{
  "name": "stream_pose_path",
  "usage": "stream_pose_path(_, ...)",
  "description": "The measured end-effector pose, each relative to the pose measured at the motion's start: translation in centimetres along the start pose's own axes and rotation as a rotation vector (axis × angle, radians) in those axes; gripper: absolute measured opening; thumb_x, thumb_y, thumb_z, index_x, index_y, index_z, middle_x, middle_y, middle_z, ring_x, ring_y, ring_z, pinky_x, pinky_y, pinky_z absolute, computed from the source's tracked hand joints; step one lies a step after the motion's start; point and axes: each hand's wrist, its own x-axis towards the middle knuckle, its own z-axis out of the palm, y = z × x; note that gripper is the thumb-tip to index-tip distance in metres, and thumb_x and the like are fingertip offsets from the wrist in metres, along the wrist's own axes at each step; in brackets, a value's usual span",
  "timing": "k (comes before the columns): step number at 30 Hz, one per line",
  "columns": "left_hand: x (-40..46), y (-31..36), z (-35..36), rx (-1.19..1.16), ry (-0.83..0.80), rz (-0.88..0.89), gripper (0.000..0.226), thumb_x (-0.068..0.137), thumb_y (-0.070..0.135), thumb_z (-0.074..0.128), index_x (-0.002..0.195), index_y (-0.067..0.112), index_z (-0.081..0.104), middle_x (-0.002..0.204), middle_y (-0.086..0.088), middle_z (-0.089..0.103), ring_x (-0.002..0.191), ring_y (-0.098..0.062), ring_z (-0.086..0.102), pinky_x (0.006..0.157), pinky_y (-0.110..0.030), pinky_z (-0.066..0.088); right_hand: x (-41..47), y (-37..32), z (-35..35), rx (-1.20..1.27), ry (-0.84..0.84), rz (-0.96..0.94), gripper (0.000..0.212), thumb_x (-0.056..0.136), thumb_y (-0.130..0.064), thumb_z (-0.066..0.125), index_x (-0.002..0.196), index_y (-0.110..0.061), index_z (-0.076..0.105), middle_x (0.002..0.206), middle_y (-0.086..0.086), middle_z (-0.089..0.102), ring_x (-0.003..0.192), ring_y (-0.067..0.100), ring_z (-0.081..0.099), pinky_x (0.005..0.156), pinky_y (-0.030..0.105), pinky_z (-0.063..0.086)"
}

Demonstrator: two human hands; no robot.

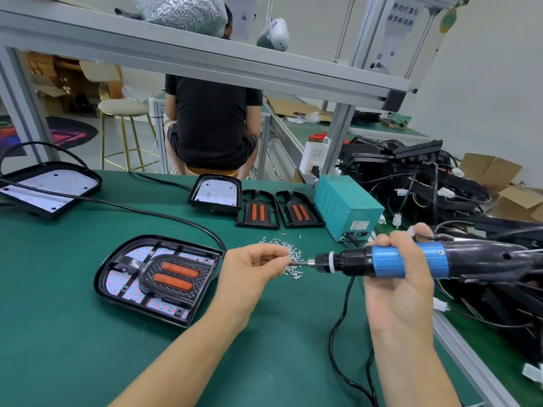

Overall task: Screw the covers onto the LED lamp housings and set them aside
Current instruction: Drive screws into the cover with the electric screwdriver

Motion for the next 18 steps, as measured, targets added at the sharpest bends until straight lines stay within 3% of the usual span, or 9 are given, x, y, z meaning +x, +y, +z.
stream_pose_path(9,-1.9,3.2,-4.0,-0.087,0.016,0.032,0.027,0.073,-0.003,0.071,0.072,0.022,0.078,0.071,-0.003,0.073,0.062,-0.004,0.061,0.059,-0.012,0.047,-0.8,-0.8,3.3,0.212,-0.131,0.091,0.036,0.068,-0.01,0.073,0.096,-0.027,0.057,0.074,-0.01,0.054,0.07,0.007,0.056,0.08,0.025,0.05)
stream_pose_path(18,-3.0,3.5,-5.6,-0.092,-0.01,0.024,0.017,0.079,0.007,0.066,0.079,0.019,0.078,0.072,-0.003,0.071,0.061,-0.005,0.053,0.061,-0.013,0.045,-1.8,0.0,5.5,0.203,-0.214,0.132,0.032,0.071,-0.014,0.07,0.097,-0.028,0.057,0.072,-0.01,0.054,0.069,0.007,0.057,0.08,0.025,0.05)
